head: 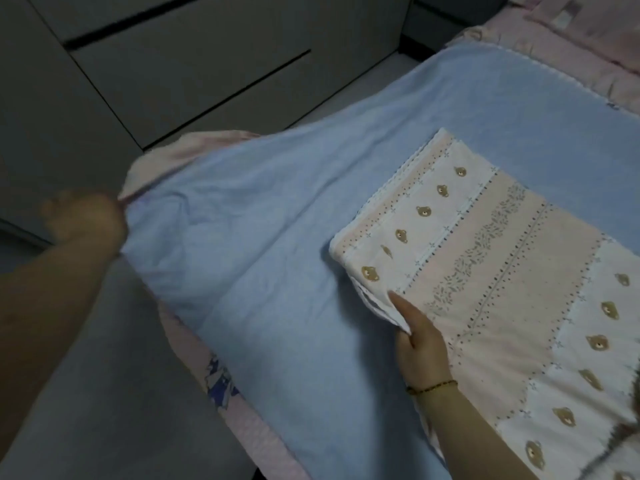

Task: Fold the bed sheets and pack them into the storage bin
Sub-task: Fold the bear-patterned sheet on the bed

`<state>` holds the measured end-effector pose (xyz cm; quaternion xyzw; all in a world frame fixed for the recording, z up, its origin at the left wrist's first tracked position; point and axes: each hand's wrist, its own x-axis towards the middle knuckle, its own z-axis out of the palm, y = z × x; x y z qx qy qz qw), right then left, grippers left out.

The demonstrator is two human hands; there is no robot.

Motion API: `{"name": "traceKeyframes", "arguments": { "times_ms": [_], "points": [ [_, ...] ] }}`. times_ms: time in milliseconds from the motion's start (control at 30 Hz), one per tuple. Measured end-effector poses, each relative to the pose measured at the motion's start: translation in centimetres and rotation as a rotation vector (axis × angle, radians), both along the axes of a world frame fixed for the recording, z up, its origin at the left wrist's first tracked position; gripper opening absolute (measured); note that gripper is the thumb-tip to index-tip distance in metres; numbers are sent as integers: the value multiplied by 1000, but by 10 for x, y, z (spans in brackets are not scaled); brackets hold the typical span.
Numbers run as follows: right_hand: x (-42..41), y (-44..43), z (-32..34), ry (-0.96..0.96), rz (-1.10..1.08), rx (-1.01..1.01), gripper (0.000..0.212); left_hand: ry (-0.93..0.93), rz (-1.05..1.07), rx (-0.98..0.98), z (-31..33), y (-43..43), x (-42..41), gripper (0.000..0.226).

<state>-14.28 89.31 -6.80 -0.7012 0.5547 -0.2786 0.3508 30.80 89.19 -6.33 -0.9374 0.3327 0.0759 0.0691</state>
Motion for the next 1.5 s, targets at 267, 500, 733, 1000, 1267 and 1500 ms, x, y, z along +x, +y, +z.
{"name": "traceKeyframes", "arguments": {
  "times_ms": [267,500,733,1000,1267,1500],
  "points": [
    [26,10,-30,734,434,118,91,330,-417,-207,-1,-2,-196,57],
    [-4,20,-29,869,348,130,73,450,-853,-42,-44,20,-317,82],
    [-110,48,-34,1035,126,85,57,236,-954,191,-55,28,-359,73],
    [-261,87,-9,912,-265,70,54,612,-1130,-227,-32,68,-537,57],
    [-434,161,1,389,-1012,511,75,744,-702,-41,-28,115,-672,76],
    [-471,182,-7,-12,-1059,588,70,802,-583,144,-26,133,-688,32]
  ]
}}
